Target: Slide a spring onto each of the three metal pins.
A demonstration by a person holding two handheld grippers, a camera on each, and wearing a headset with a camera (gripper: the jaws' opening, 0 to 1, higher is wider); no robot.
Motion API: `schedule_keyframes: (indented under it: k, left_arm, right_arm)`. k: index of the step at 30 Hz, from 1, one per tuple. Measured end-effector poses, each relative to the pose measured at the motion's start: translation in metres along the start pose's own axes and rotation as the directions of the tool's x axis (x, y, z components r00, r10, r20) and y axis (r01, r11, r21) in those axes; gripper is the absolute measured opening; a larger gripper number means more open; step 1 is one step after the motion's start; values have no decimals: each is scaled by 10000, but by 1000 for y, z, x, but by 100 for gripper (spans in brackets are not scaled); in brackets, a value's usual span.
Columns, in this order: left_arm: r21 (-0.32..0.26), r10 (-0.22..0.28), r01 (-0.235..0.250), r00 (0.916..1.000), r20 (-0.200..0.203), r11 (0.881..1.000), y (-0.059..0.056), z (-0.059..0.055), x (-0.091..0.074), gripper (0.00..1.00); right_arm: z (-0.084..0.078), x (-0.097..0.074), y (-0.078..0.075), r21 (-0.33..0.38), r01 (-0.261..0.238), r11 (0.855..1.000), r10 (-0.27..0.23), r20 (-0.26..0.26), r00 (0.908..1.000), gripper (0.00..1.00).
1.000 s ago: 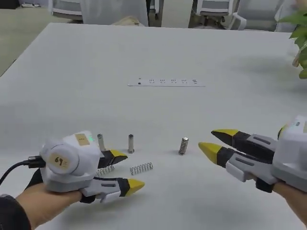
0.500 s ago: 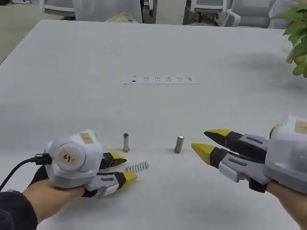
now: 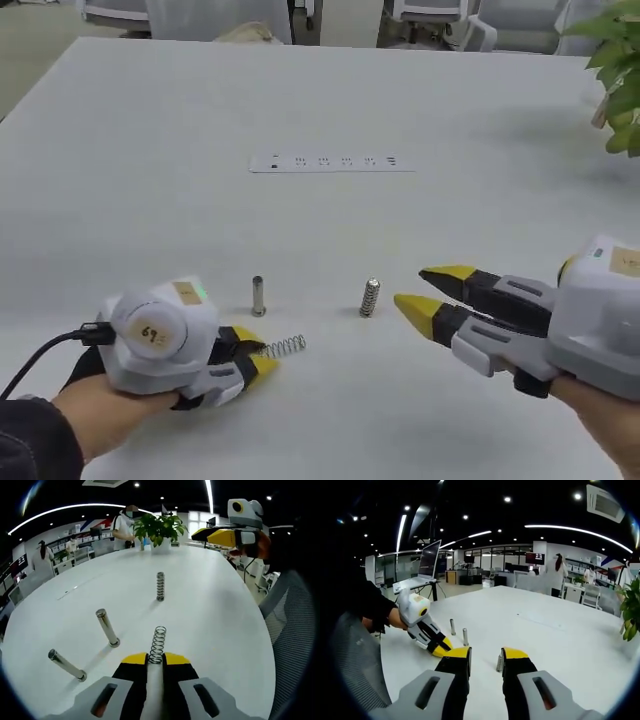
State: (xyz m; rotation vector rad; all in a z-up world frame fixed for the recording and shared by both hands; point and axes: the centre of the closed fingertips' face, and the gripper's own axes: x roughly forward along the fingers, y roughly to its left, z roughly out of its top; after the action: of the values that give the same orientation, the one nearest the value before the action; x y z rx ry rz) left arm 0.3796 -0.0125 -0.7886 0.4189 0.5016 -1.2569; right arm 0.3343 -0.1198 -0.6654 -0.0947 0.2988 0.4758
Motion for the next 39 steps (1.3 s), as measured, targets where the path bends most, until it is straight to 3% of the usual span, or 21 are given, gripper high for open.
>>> schedule_keyframes:
  k: [10, 18, 22, 24, 29, 30, 34, 39]
  left_arm:
    - [-22, -49, 49, 10000, -41, 10000, -3, 1, -4, 3]
    - [108, -122, 117, 9989, 456, 9999, -12, 18, -26, 3]
    - [336, -226, 196, 9953, 940, 9992, -23, 32, -47, 3]
    - [482, -306, 253, 9933, 1116, 9985, -28, 38, -56, 3]
    - [816, -362, 239, 9875, 1534, 9964, -43, 51, -78, 3]
    - [881, -377, 238, 9866, 1590, 9958, -46, 53, -81, 3]
    - [1097, -476, 280, 9824, 1807, 9936, -56, 60, -95, 3]
    - [1375, -490, 211, 9780, 2029, 9903, -66, 65, -111, 3]
  right_arm:
    - [9, 2, 14, -314, -427, 9986, 430, 73, 9990, 19]
    - [13, 8, 31, -411, -1131, 9927, 1133, 21, 9936, 17]
    - [15, 10, 42, -504, -1664, 9848, 1661, -99, 9861, 16]
    - [17, 11, 50, -474, -2043, 9778, 2039, -120, 9789, 16]
    - [16, 15, 77, -665, -3167, 9462, 3139, -493, 9482, 16]
    - [16, 15, 79, -697, -3212, 9444, 3182, -511, 9466, 16]
    - [18, 16, 93, -843, -3766, 9225, 3722, -636, 9260, 16]
    - [16, 10, 113, -838, -4760, 8755, 4685, -944, 8784, 16]
